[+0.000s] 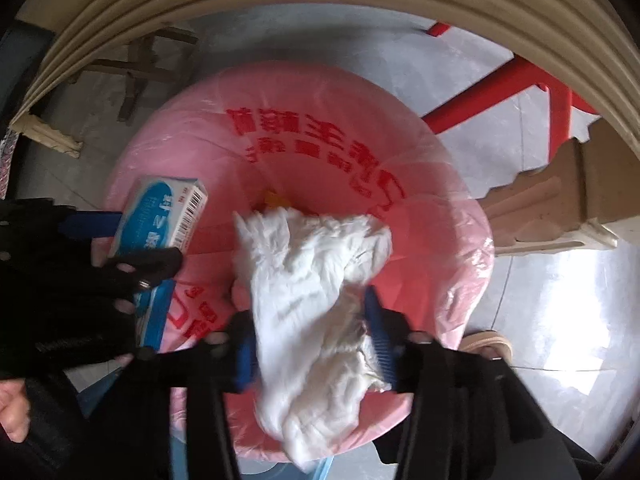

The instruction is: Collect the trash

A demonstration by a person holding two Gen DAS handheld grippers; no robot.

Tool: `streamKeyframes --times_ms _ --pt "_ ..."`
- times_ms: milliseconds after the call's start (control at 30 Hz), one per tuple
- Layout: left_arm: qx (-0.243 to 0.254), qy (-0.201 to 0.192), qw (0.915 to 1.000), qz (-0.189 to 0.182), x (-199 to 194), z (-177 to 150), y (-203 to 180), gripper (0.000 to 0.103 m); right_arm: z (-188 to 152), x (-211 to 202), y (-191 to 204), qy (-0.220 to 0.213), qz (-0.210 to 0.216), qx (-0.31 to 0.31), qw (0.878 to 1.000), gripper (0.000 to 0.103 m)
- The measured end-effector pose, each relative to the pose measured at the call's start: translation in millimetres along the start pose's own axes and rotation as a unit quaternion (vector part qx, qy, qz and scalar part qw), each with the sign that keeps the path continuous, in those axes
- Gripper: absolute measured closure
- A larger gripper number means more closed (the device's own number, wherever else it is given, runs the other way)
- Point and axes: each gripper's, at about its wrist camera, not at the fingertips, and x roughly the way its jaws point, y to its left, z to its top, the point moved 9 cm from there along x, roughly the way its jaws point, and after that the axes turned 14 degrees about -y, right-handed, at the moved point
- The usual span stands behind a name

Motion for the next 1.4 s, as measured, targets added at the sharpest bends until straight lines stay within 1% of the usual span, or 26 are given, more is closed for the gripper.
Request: streamKeyframes --times_ms 33,100,200,300,400,600,700,733,833,967,1067,1100,1167,1200,1233,1267,1300,1333,1367,1400 --pt "-0.001 -0.001 1.0000 -0.002 -1.9 1.1 -0.3 0.026 1.3 -1.5 1.3 -0.004 0.005 0.002 1.000 0.028" --pt "0.011 -0.009 0.9999 0.008 -5.2 3.2 -2.1 0.026 5.9 -6.3 3.8 -0.019 -0.001 -0.010 1.000 0.024" --pt "0.029 -0.015 0.9992 0.025 -8.2 4.8 -6.7 0.026 6.4 -8.3 4.9 -0.020 -0.012 -0.026 0.999 0.024" --pt "0.024 -0.011 0.9994 0.022 -8.3 4.7 -7.7 0.026 4.9 -7.7 1.6 -0.014 -0.016 -0.024 0.999 0.024" --pt "0.022 -0.014 0.9994 0.023 -7.8 5.7 -0.1 0.026 4.0 -11.6 -2.5 -0.015 -0.025 -0.020 0.999 0.024" --pt "0.020 -0.018 0.9991 0.031 -16.2 2.6 3.6 0.026 1.7 -22.1 -9.0 -0.019 -0.040 -0.006 0.999 0.024" --pt "0.019 -0.027 0.9988 0.035 -26.8 1.9 3.9 0.026 0.5 -33.7 -9.3 -0.024 -0.048 0.000 0.999 0.024" --pt "0.021 -0.032 0.9985 0.038 -31.0 1.8 3.9 0.026 1.2 -38.5 -9.0 -0.028 -0.048 0.002 0.998 0.024" --pt "0.035 -0.053 0.9966 0.052 -49.3 0.0 2.2 0.026 8.3 -62.3 -9.6 -0.059 -0.066 0.001 0.996 0.024" --pt "0.037 -0.099 0.9930 0.053 -86.9 3.1 -1.3 0.026 20.9 -102.6 -8.7 -0.112 -0.087 0.005 0.990 0.024" --pt "0.036 -0.146 0.9868 0.060 -121.7 8.7 -5.9 0.026 28.6 -132.3 -1.4 -0.149 -0.106 -0.007 0.983 0.024" --pt "0.037 -0.158 0.9849 0.060 -131.9 9.4 -8.1 0.025 31.9 -146.0 1.1 -0.166 -0.117 -0.014 0.979 0.024" --pt "0.040 -0.180 0.9811 0.059 -153.5 10.7 -13.8 0.022 41.6 -176.4 3.7 -0.208 -0.139 -0.022 0.968 0.024" --pt "0.032 -0.198 0.9781 0.055 -169.4 13.4 -14.9 0.021 46.0 -190.4 4.7 -0.225 -0.152 -0.028 0.962 0.023" --pt "0.029 -0.208 0.9763 0.053 -178.8 15.5 -16.0 0.021 52.1 -210.8 5.8 -0.250 -0.165 -0.031 0.953 0.023" --pt "0.026 -0.220 0.9738 0.050 -191.7 17.8 -17.4 0.021 56.4 -227.7 5.8 -0.270 -0.174 -0.028 0.946 0.021" --pt "0.026 -0.232 0.9712 0.046 -204.4 19.7 -19.3 0.021 58.9 -240.1 5.4 -0.284 -0.180 -0.024 0.941 0.016" --pt "0.024 -0.248 0.9675 0.044 -219.6 21.7 -21.3 0.020 61.6 -253.9 4.7 -0.299 -0.187 -0.019 0.936 0.012" --pt "0.022 -0.262 0.9637 0.046 -232.3 23.6 -22.0 0.019 64.1 -271.0 3.8 -0.315 -0.192 -0.010 0.929 0.011" --pt "0.019 -0.284 0.9575 0.048 -250.7 25.7 -23.4 0.017 65.7 -285.6 3.6 -0.328 -0.191 -0.001 0.925 0.011"
